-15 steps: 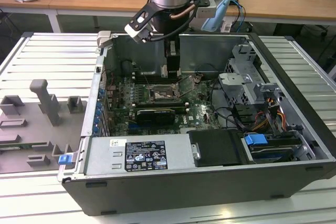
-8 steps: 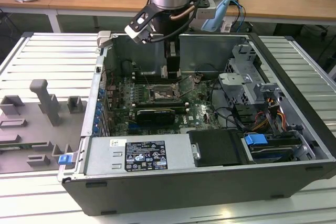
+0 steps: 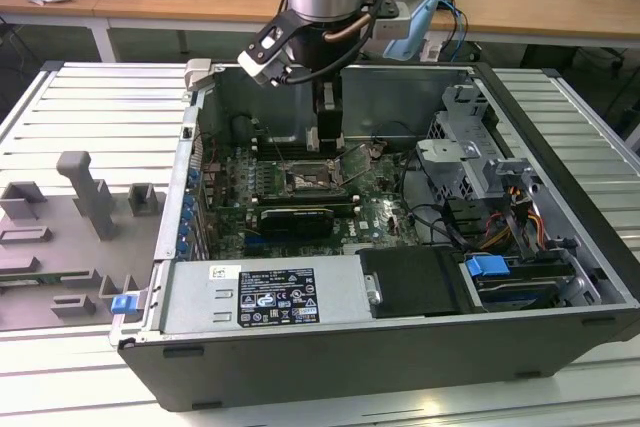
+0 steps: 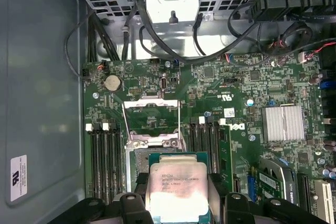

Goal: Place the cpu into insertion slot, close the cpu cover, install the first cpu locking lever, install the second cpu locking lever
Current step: 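Place the cpu into insertion slot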

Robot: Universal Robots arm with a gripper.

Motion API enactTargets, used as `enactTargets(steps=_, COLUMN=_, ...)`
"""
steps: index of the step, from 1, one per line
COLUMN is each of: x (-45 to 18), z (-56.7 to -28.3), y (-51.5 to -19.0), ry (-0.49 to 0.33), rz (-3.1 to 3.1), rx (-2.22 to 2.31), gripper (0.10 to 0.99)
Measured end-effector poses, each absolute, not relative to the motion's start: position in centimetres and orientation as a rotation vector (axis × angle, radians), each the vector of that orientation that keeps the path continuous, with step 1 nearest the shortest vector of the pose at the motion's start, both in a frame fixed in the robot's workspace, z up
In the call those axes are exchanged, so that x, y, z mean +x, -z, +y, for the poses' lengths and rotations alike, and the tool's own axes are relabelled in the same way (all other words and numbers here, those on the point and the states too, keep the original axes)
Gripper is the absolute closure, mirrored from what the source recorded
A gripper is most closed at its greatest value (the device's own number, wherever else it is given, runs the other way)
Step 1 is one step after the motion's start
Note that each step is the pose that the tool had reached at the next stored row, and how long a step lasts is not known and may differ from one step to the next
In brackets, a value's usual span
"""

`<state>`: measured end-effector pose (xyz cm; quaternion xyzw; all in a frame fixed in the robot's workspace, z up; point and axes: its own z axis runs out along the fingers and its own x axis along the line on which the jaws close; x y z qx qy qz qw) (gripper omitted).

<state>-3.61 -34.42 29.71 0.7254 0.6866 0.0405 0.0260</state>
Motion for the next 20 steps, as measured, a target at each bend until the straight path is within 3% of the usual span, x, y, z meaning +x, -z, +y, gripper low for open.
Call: enactTargets(steps=20, x=-3.6, z=-34.4, y=-28.6, ry=-0.127, rz=2.123, rx=2.243, gripper=0.557)
